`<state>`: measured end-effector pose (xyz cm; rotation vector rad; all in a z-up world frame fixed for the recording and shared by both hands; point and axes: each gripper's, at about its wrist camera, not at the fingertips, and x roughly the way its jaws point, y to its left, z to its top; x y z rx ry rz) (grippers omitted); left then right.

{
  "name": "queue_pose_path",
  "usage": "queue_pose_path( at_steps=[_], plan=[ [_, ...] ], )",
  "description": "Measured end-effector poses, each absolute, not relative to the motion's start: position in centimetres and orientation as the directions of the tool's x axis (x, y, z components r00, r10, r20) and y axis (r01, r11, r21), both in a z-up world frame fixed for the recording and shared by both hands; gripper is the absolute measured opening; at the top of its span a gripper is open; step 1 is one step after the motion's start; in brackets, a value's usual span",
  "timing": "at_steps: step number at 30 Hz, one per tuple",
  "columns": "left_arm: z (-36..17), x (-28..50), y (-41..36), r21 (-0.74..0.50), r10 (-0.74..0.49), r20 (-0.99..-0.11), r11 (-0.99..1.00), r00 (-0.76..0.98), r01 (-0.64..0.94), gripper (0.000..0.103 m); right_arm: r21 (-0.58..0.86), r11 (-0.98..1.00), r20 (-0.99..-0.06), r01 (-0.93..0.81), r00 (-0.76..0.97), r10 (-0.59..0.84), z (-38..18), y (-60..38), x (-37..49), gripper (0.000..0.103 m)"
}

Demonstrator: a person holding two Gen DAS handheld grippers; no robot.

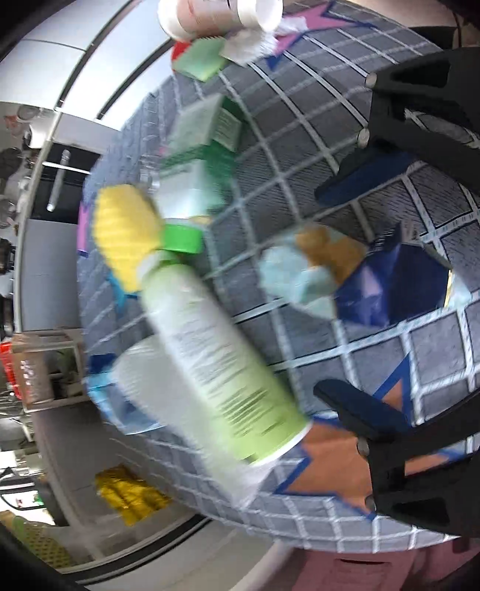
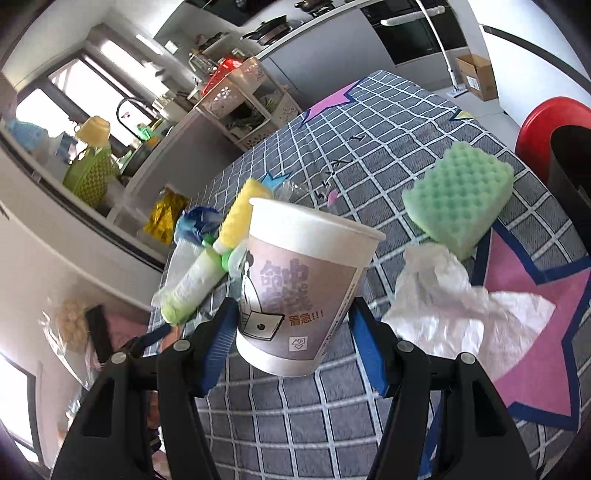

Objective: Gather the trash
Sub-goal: 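Grasp the blue wrapper with left tool while right tool holds the cup, then carry the wrapper and paper cup over the black bin and open both tools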

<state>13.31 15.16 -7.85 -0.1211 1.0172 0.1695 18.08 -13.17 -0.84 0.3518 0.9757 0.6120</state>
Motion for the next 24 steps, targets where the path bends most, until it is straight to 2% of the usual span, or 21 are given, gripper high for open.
queue_pose_path(
  at_steps=[10, 19, 24],
  plan=[
    [-6.9, 11.9, 12.3, -0.059, 0.025, -0.826, 0.990, 0.563, -0.130, 0.103, 0.469, 0.808, -0.667, -0.356, 0.458, 0.588, -0.8, -15.7, 15.3, 0.063],
    [-3.7, 12.8, 6.7, -0.076, -0.062, -0.781, 0.997, 0.622, 0.004, 0.103, 0.486, 0.823, -0.641, -0.292, 0.521, 0.564, -0.8, -20.7, 14.5, 0.063],
    [-3.0, 13.7, 3.4, -0.101, -0.121, -0.784, 0.993, 0.609, 0.066, 0.103, 0.504, 0.826, -0.622, -0.253, 0.557, 0.550, -0.7, -23.8, 14.1, 0.063]
  ],
)
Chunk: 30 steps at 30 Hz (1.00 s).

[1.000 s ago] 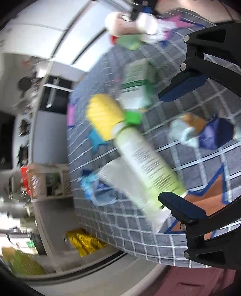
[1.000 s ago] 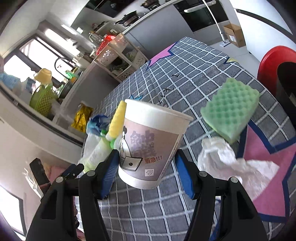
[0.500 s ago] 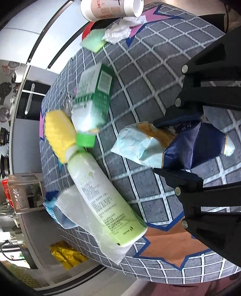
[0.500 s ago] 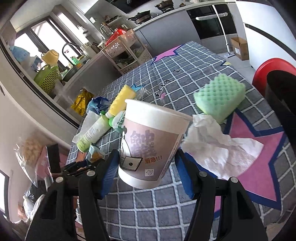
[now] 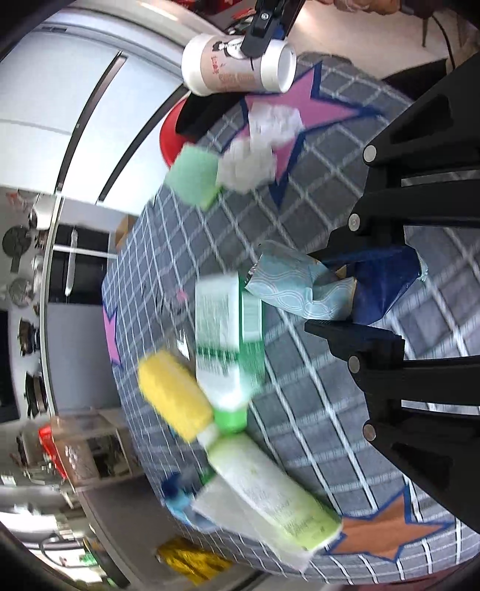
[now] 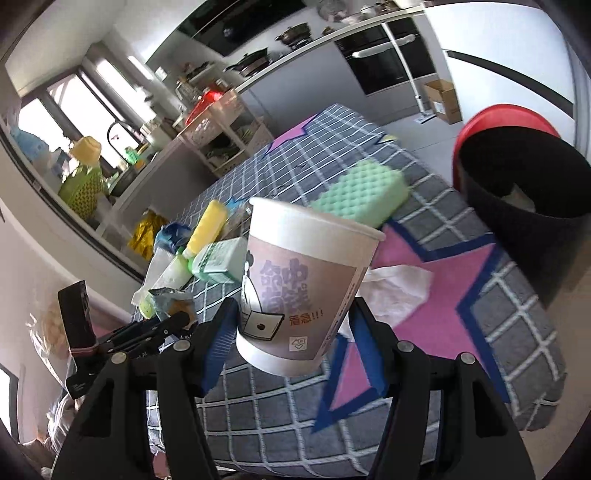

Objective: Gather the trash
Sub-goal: 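Carry the wrapper and paper cup over the black bin and open both tools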

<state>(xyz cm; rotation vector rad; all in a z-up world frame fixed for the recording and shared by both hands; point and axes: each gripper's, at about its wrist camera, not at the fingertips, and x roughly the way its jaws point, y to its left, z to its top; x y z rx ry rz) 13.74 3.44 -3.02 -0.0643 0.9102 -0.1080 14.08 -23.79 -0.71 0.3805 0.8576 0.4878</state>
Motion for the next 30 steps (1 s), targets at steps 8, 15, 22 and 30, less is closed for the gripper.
queue_pose_path(
  at_steps=[8, 15, 22, 30],
  plan=[
    [0.0, 15.8, -4.0, -0.100, -0.207, -0.767, 0.973, 0.607, 0.206, 0.103, 0.533, 0.829, -0.594, -0.167, 0.624, 0.508, -0.6, -29.9, 14.5, 0.063],
    [2.9, 19.4, -12.3, -0.060, -0.270, -0.743, 0.938, 0.613, 0.341, 0.103, 0.532, 0.843, -0.590, -0.082, 0.678, 0.438, -0.5, -35.0, 16.1, 0.063],
    [4.9, 23.4, -20.2, -0.017, -0.327, -0.718, 0.891, 0.615, 0.453, 0.103, 0.504, 0.863, -0.586, -0.040, 0.718, 0.376, 0.0, -38.7, 17.9, 0.063],
    [3.6, 28.4, -25.8, 0.010, -0.328, -0.737, 0.869, 0.591, 0.495, 0.103, 0.469, 0.883, -0.626, -0.024, 0.696, 0.352, -0.9, -40.8, 21.0, 0.063]
  ],
)
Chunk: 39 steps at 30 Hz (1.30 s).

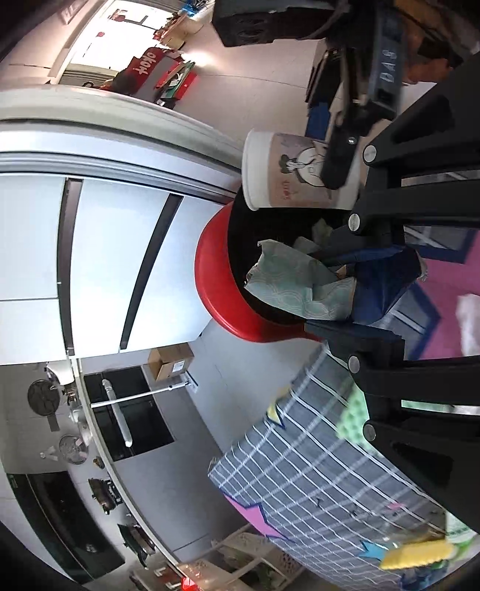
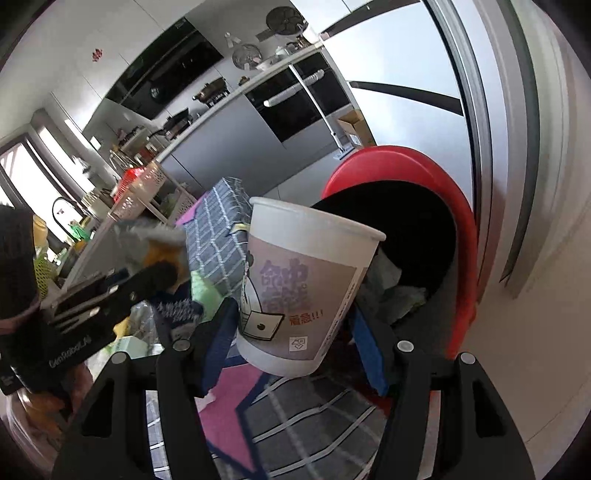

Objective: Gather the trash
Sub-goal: 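Carry the wrapper and paper cup over the black bin and open both tools, then move both open tools back over the cluttered table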

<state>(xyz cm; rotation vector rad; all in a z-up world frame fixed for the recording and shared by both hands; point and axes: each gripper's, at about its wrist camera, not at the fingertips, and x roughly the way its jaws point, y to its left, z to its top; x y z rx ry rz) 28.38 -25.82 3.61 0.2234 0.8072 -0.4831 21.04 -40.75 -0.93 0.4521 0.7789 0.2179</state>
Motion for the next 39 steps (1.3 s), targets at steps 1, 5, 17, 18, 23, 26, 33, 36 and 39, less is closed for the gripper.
queue_pose_path(
  at_steps=[1, 5, 17, 18, 23, 26, 33, 36, 39],
  plan=[
    [3.4, 29.0, -26.3, 0.016, -0.323, -0.735, 0.871, 0.596, 0.492, 0.103, 0.463, 0.886, -0.631, -0.022, 0.694, 0.347, -1.0, -41.0, 21.6, 0.063],
    [2.1, 30.8, -28.2, 0.039, -0.294, -0.751, 0.875, 0.592, 0.483, 0.103, 0.465, 0.885, -0.643, -0.014, 0.683, 0.348, -1.1, -41.9, 23.6, 0.064],
    [1.4, 30.0, -26.5, 0.030, -0.241, -0.740, 0.921, 0.628, 0.388, 0.103, 0.517, 0.854, -0.623, 0.060, 0.711, 0.327, -1.1, -43.8, 22.1, 0.081],
    [1.5, 29.5, -26.2, 0.029, -0.241, -0.740, 0.921, 0.628, 0.388, 0.103, 0.522, 0.851, -0.621, 0.062, 0.712, 0.329, -1.1, -43.6, 21.6, 0.082],
    [1.8, 26.3, -23.3, 0.040, -0.237, -0.733, 0.921, 0.637, 0.388, 0.103, 0.547, 0.834, -0.616, 0.069, 0.709, 0.345, -1.0, -42.8, 20.7, 0.092],
    [1.8, 24.7, -20.7, 0.047, -0.220, -0.732, 0.928, 0.645, 0.370, 0.103, 0.549, 0.833, -0.617, 0.067, 0.705, 0.350, -0.8, -41.9, 20.0, 0.098],
    [0.9, 21.4, -13.5, 0.029, -0.160, -0.736, 0.963, 0.658, 0.266, 0.103, 0.541, 0.841, -0.612, -0.001, 0.686, 0.395, -0.3, -38.1, 18.8, 0.103],
    [0.3, 20.0, -10.5, 0.042, -0.121, -0.735, 0.974, 0.667, 0.223, 0.103, 0.510, 0.858, -0.622, -0.067, 0.660, 0.422, 0.0, -35.4, 18.3, 0.103],
    [-0.7, 18.8, -7.3, 0.023, -0.093, -0.748, 0.986, 0.657, 0.166, 0.103, 0.430, 0.895, -0.676, -0.117, 0.615, 0.405, 0.0, -32.1, 18.0, 0.103]
  ],
)
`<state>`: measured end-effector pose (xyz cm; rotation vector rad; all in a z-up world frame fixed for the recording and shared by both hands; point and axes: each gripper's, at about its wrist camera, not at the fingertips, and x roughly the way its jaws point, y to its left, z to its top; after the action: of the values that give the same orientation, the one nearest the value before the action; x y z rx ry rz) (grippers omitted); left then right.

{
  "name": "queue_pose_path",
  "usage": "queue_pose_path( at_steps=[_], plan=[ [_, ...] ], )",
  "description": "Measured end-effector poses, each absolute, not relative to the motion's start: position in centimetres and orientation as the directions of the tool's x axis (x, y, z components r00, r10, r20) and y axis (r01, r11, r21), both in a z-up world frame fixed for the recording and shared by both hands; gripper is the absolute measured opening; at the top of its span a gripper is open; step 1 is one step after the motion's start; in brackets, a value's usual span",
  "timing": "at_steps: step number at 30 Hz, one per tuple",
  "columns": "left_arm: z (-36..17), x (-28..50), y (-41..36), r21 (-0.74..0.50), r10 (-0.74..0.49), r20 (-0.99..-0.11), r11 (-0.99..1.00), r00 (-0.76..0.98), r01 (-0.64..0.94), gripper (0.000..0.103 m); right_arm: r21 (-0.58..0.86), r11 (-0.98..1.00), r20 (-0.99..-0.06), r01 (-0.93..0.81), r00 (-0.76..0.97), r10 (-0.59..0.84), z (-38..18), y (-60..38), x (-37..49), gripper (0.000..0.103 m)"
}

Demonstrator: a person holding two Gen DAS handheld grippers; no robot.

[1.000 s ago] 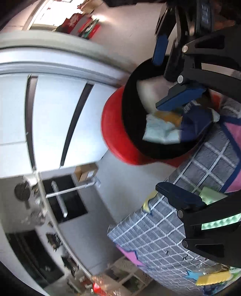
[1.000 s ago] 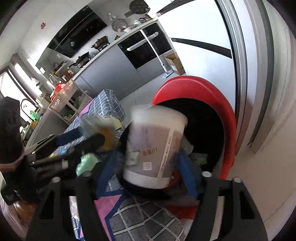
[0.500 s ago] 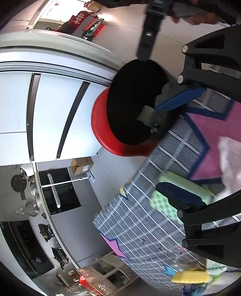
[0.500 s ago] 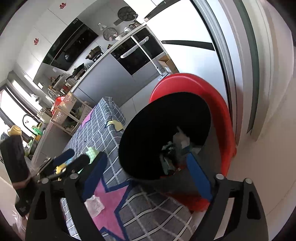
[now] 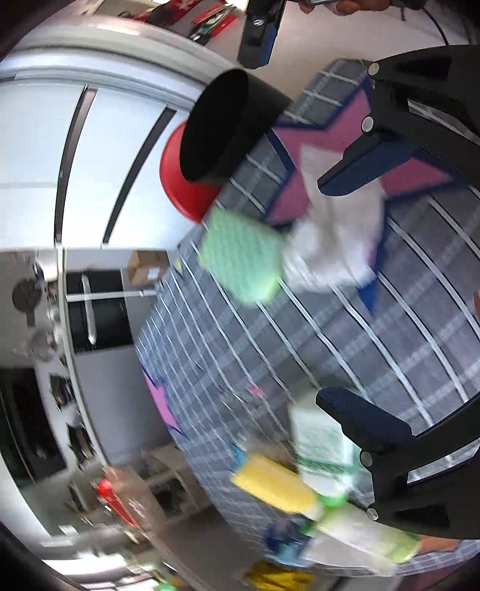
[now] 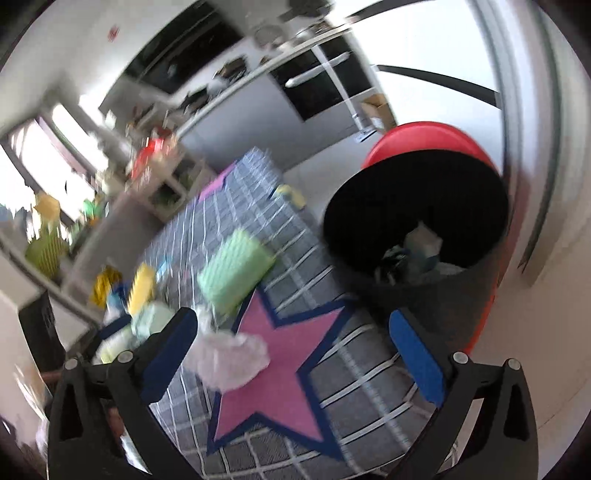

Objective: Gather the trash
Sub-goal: 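Move both open tools back over the cluttered table, then grasp the green foam sponge with right tool while left tool reaches the bottles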

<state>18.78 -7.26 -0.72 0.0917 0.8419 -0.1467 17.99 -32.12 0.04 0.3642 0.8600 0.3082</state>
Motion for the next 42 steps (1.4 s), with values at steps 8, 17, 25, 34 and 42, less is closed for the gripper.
queue_pose_path(
  at_steps=[8, 17, 25, 34, 42],
  plan=[
    [-2.8, 16.2, 1.3, -0.010, -0.017, -0.768, 1.000, 0.640, 0.015, 0.103, 0.379, 0.908, -0.751, -0.178, 0.514, 0.415, -1.7, -26.1, 17.0, 0.103],
    [-1.8, 15.6, 13.6, -0.025, 0.144, -0.728, 0.972, 0.670, -0.235, 0.103, 0.315, 0.905, -0.786, -0.285, 0.457, 0.417, -1.3, -19.4, 16.9, 0.103],
    [-3.3, 16.7, 23.9, -0.070, 0.225, -0.763, 0.904, 0.607, -0.422, 0.103, 0.241, 0.894, -0.809, -0.377, 0.431, 0.400, -1.2, -12.8, 17.3, 0.103],
    [-6.3, 19.3, 27.9, -0.181, 0.098, -0.821, 0.890, 0.563, -0.418, 0.103, 0.096, 0.961, -0.850, -0.259, 0.480, 0.215, -2.9, -12.3, 19.1, 0.103],
    [-7.4, 20.8, 28.2, -0.273, -0.028, -0.832, 0.890, 0.554, -0.366, 0.103, 0.134, 0.974, -0.848, -0.182, 0.488, 0.208, -2.4, -14.0, 20.5, 0.103]
  ],
)
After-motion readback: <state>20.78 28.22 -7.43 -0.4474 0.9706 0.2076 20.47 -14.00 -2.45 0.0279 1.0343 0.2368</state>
